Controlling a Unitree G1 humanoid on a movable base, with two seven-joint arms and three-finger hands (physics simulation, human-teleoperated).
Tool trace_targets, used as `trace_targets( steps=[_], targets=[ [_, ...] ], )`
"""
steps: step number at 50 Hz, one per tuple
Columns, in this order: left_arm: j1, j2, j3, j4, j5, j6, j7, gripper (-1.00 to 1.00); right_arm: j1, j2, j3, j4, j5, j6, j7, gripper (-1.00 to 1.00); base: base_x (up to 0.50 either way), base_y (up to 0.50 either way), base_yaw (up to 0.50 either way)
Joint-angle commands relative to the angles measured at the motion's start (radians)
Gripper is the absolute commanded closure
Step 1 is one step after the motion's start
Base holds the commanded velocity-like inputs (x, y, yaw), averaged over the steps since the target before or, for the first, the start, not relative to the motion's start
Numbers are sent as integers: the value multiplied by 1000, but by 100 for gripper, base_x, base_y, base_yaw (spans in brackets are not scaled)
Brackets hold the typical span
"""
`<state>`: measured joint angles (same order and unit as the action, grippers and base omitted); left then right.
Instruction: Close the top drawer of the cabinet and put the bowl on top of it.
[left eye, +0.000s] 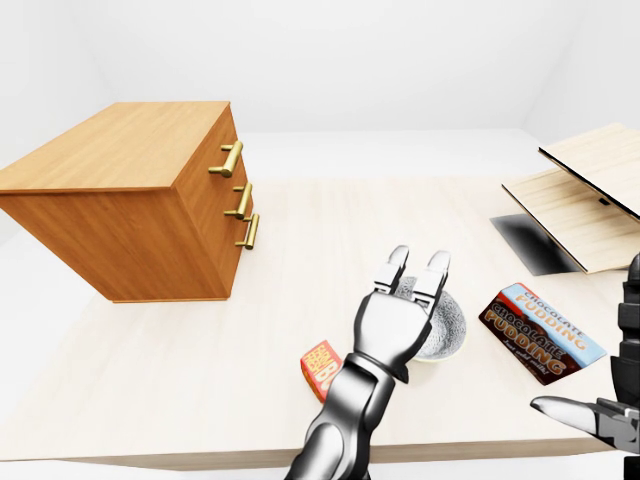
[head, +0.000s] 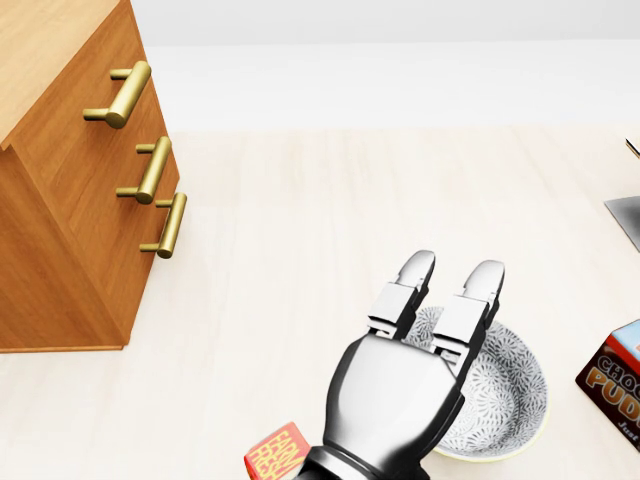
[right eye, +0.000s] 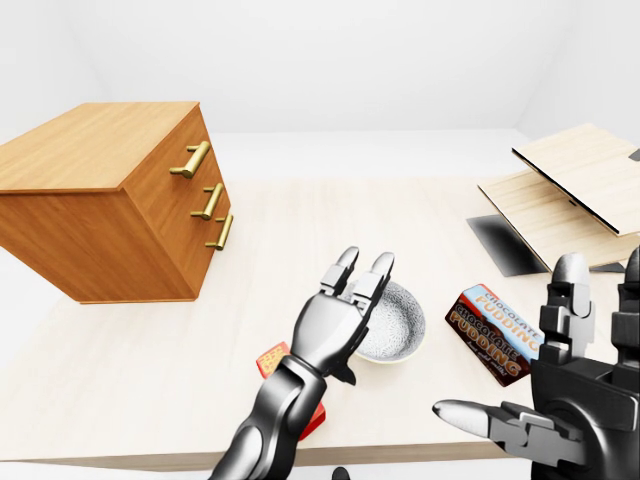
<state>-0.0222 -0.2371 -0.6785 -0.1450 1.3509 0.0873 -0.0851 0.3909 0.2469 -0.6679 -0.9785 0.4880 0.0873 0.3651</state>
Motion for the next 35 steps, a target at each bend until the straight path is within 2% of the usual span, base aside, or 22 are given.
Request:
trace_targets(
  steps=[1,10,15,35],
  targets=[
    [-7,-9,6,55,9,0,20,-100,3,4,3,-1,-3,0,5,-100,0,0,0],
    [-3,-13,-1,89,23,0,27,-100,3,4,0,-3,0,0,4,-100,0,0,0],
    [-18,-17,16,131,22,0,43,-100,0,1,4,-1,-4,0,1,-100,0,0,0],
    [-39,-41,24,188,71,0,38,-100,2,2,-3,-1,5,0,8,-100,0,0,0]
  ],
)
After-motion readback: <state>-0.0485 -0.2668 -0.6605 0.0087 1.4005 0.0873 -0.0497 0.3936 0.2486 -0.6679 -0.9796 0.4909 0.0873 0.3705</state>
